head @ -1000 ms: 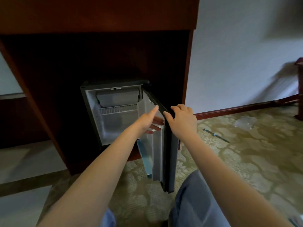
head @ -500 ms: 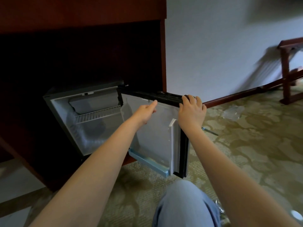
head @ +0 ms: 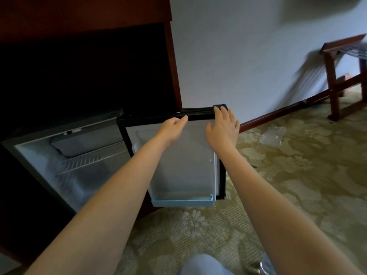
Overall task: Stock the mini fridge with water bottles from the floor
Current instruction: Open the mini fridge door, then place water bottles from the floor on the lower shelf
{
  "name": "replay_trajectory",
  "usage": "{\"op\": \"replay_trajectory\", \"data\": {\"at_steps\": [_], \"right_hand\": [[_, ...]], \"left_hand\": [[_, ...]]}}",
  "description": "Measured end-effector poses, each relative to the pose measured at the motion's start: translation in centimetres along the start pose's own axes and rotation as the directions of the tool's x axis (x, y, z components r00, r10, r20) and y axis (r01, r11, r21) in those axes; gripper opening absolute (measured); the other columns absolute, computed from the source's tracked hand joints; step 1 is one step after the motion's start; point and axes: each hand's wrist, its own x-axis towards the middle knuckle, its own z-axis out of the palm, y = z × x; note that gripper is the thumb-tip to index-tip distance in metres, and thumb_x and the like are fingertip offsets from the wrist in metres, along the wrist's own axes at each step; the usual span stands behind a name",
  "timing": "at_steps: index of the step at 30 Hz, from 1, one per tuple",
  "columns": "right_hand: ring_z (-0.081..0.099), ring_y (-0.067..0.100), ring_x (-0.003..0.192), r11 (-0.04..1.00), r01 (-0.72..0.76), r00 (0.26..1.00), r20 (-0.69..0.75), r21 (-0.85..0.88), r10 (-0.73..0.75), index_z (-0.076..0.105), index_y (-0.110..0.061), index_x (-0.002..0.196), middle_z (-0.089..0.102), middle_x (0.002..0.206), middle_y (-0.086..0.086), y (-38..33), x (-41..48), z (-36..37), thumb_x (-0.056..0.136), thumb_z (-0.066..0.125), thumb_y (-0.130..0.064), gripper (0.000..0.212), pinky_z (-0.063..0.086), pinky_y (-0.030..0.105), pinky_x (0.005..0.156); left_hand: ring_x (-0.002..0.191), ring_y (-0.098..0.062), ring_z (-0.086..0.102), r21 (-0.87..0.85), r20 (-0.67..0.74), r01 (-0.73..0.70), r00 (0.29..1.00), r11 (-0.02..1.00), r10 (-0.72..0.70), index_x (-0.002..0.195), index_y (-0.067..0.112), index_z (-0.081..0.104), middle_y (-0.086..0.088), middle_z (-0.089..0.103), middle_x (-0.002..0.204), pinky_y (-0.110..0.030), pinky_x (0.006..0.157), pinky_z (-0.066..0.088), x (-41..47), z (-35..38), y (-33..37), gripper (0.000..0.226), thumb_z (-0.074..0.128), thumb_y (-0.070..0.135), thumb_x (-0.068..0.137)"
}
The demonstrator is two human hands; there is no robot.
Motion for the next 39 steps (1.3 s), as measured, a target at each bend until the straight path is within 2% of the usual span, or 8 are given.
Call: {"op": "replay_trajectory", "data": {"at_steps": [5, 8, 11, 16, 22, 30, 34, 39], "right_hand": [[0.038, 0.025, 0.13, 0.99, 0.04, 0.994, -0.101, 0.134, -0.027, 0.045, -0.017, 0.136, 0.046, 0.14, 0.003, 0.5, -2.3, 1.7, 0.09, 0.046, -0.014, 0.046, 0.033, 0.041, 0.105], [0.057, 0.025, 0.104, 0.968, -0.053, 0.996, 0.087, 0.247, 0.033, 0.049, -0.017, 0.13, 0.06, 0.118, 0.004, 0.2, -3.3, 1.7, 0.092, 0.044, -0.013, 0.038, 0.05, 0.044, 0.086], [0.062, 0.023, 0.081, 0.968, -0.068, 0.971, 0.24, 0.243, 0.008, 0.056, -0.017, 0.121, 0.066, 0.102, 0.006, -0.2, -4.5, 1.9, 0.094, 0.043, -0.016, 0.031, 0.055, 0.038, 0.073], [0.06, 0.023, 0.093, 0.977, -0.019, 0.927, 0.371, 0.212, -0.062, 0.061, -0.016, 0.119, 0.065, 0.116, 0.006, -1.0, -7.1, 2.9, 0.094, 0.047, -0.021, 0.03, 0.046, 0.029, 0.073], [0.06, 0.025, 0.094, 0.987, -0.097, 0.872, 0.489, 0.128, 0.023, 0.064, -0.013, 0.117, 0.066, 0.113, 0.008, 0.1, -11.8, 4.3, 0.092, 0.05, -0.022, 0.029, 0.047, 0.029, 0.074], [0.058, 0.022, 0.091, 0.957, -0.288, 0.793, 0.558, -0.009, 0.244, 0.067, -0.009, 0.103, 0.063, 0.095, 0.006, 8.9, -21.5, 4.1, 0.09, 0.054, -0.021, 0.022, 0.044, 0.029, 0.075], [0.06, 0.029, 0.102, 0.896, -0.436, 0.737, 0.538, -0.086, 0.41, 0.064, -0.006, 0.112, 0.067, 0.109, 0.012, 14.4, -25.9, 3.3, 0.089, 0.053, -0.02, 0.029, 0.046, 0.031, 0.08], [0.06, 0.031, 0.101, 0.795, -0.593, 0.719, 0.362, -0.125, 0.593, 0.057, -0.012, 0.123, 0.066, 0.109, 0.013, 19.5, -31.2, 2.3, 0.089, 0.048, -0.016, 0.036, 0.039, 0.029, 0.072]], "left_hand": [[0.085, -0.015, 0.04, 0.049, 0.003, 0.038, 0.999, 0.998, -0.038, 0.088, 0.018, 0.045, -0.005, 0.043, 0.092, -0.028, 0.067, 0.029, 0.1, 1.1, -2.7, 0.024, 0.042, 0.039, 0.098], [0.082, -0.016, 0.041, 0.08, 0.027, 0.095, 0.995, 0.992, -0.098, 0.089, 0.019, 0.045, -0.004, 0.042, 0.093, -0.029, 0.07, 0.03, -1.3, 0.6, -4.3, 0.028, 0.038, 0.045, 0.097], [0.083, -0.017, 0.041, 0.098, 0.055, 0.153, 0.986, 0.983, -0.159, 0.091, 0.018, 0.044, -0.004, 0.041, 0.095, -0.031, 0.073, 0.033, -3.2, -0.9, -6.0, 0.032, 0.037, 0.049, 0.096], [0.101, -0.019, 0.05, 0.148, 0.121, 0.217, 0.964, 0.965, -0.235, 0.105, 0.014, 0.055, 0.0, 0.051, 0.108, -0.035, 0.09, 0.042, -7.0, -2.4, -8.4, 0.037, 0.04, 0.047, 0.097], [0.109, -0.018, 0.047, 0.136, 0.178, 0.25, 0.946, 0.959, -0.272, 0.122, 0.012, 0.054, -0.001, 0.046, 0.115, -0.033, 0.093, 0.039, -11.2, -1.4, -10.6, 0.044, 0.041, 0.046, 0.096], [0.088, -0.021, 0.046, 0.166, 0.41, 0.159, 0.887, 0.973, -0.215, 0.099, 0.016, 0.052, -0.008, 0.046, 0.099, -0.029, 0.064, 0.036, -14.9, 6.3, -9.7, 0.027, 0.046, 0.042, 0.094], [0.083, -0.02, 0.049, 0.205, 0.539, 0.085, 0.822, 0.975, -0.185, 0.093, 0.013, 0.056, -0.005, 0.053, 0.086, -0.028, 0.068, 0.036, -17.5, 12.6, -10.0, 0.026, 0.051, 0.039, 0.093], [0.092, -0.02, 0.052, 0.214, 0.658, 0.06, 0.729, 0.975, -0.189, 0.097, 0.011, 0.062, -0.01, 0.06, 0.103, -0.025, 0.074, 0.038, -21.0, 19.9, -12.1, 0.024, 0.057, 0.033, 0.091]]}}
